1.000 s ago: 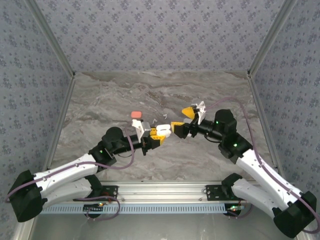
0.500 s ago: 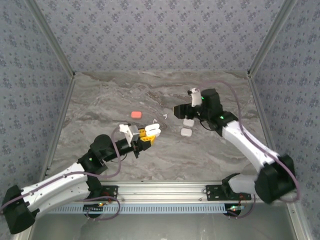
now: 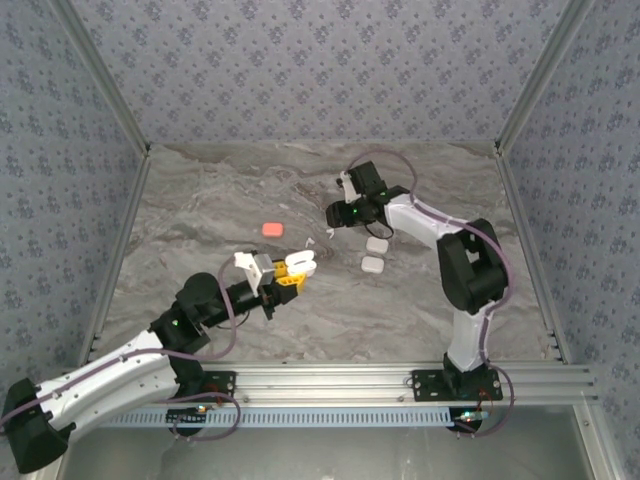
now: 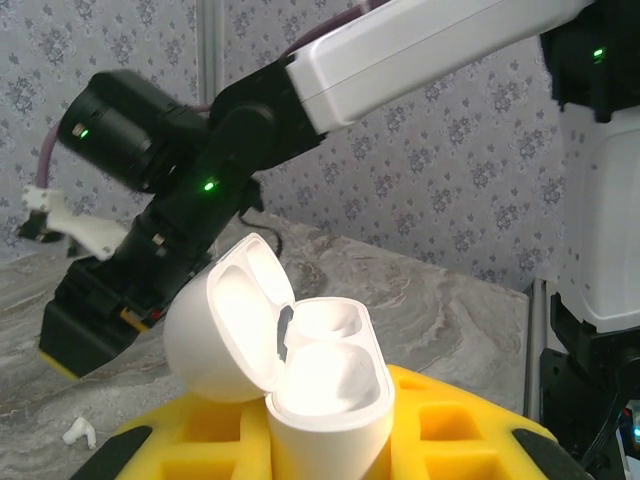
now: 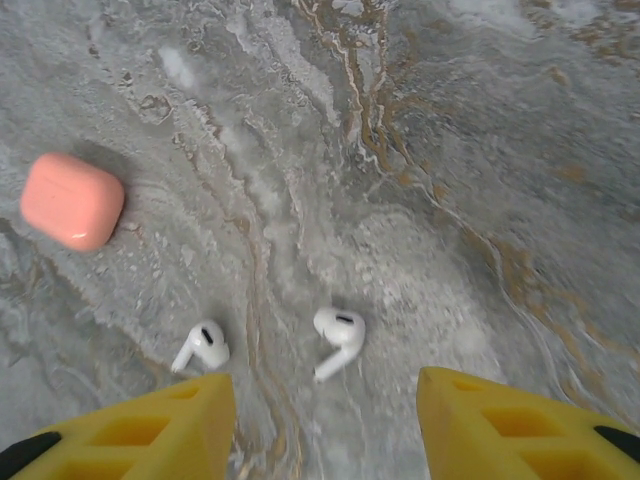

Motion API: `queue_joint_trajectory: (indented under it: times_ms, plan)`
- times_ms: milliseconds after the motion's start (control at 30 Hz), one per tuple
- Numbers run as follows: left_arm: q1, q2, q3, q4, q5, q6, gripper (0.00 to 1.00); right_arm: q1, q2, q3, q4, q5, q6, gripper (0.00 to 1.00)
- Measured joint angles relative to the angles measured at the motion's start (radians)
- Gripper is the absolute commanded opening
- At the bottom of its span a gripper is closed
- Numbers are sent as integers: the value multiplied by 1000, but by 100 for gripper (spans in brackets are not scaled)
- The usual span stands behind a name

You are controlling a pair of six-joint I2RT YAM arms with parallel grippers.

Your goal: Insert the wireless bluetooth earbuds into the charging case

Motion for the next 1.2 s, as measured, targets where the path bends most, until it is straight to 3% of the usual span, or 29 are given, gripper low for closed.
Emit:
queue_joint_trajectory:
  times_ms: [400, 1200]
  plan:
    - [0, -24, 0, -29, -15, 0, 0, 21, 219, 143, -46, 2, 5, 46]
    - [0, -44, 0, -49, -31, 0, 0, 35, 221, 134, -40, 31, 11, 34]
